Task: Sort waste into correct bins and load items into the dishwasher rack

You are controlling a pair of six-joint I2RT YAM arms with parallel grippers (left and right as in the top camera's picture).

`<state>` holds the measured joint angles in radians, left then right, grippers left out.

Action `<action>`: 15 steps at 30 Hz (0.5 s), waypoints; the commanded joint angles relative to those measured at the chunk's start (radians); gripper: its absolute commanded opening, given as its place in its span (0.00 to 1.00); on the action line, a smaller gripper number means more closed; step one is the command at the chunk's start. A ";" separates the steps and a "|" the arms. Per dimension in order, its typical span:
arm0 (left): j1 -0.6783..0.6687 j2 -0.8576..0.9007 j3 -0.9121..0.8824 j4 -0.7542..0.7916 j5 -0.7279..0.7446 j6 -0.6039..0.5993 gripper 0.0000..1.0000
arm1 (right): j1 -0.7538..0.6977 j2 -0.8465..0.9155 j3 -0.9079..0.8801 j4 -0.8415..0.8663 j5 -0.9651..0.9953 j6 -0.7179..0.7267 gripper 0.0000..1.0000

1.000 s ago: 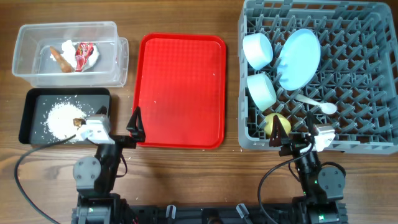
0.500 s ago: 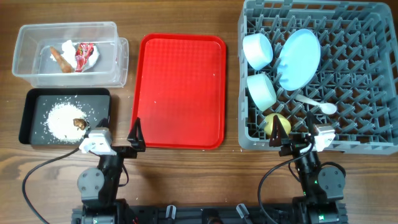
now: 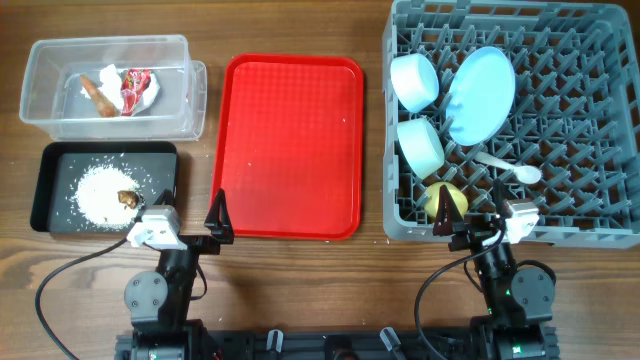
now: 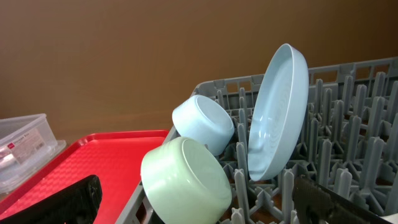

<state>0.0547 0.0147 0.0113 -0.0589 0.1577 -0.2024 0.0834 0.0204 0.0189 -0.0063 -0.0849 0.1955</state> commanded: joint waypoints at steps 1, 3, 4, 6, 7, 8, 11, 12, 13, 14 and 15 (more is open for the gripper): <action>0.009 -0.012 -0.005 -0.002 0.016 0.012 1.00 | -0.005 -0.006 -0.010 0.002 0.010 -0.011 1.00; 0.009 -0.012 -0.005 -0.002 0.016 0.012 1.00 | -0.005 -0.006 -0.010 0.002 0.010 -0.012 1.00; 0.009 -0.012 -0.005 -0.002 0.016 0.012 1.00 | -0.005 -0.006 -0.010 0.002 0.010 -0.012 1.00; 0.009 -0.012 -0.005 -0.002 0.016 0.012 1.00 | -0.005 -0.006 -0.010 0.002 0.010 -0.011 1.00; 0.009 -0.012 -0.005 -0.002 0.016 0.012 1.00 | -0.005 -0.006 -0.010 0.002 0.010 -0.011 1.00; 0.009 -0.012 -0.005 -0.002 0.016 0.012 1.00 | -0.005 -0.006 -0.010 0.002 0.010 -0.011 1.00; 0.009 -0.012 -0.005 -0.002 0.016 0.012 1.00 | -0.005 -0.006 -0.010 0.002 0.010 -0.011 1.00; 0.009 -0.012 -0.005 -0.002 0.016 0.012 1.00 | -0.005 -0.006 -0.010 0.002 0.010 -0.011 1.00; 0.009 -0.012 -0.005 -0.002 0.016 0.012 1.00 | -0.005 -0.006 -0.010 0.002 0.010 -0.011 0.99; 0.009 -0.012 -0.005 -0.002 0.016 0.012 1.00 | -0.005 -0.006 -0.010 0.002 0.010 -0.011 1.00; 0.009 -0.012 -0.005 -0.002 0.016 0.012 1.00 | -0.005 -0.006 -0.010 0.002 0.010 -0.011 1.00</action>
<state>0.0547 0.0147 0.0113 -0.0589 0.1577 -0.2024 0.0834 0.0204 0.0189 -0.0063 -0.0849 0.1955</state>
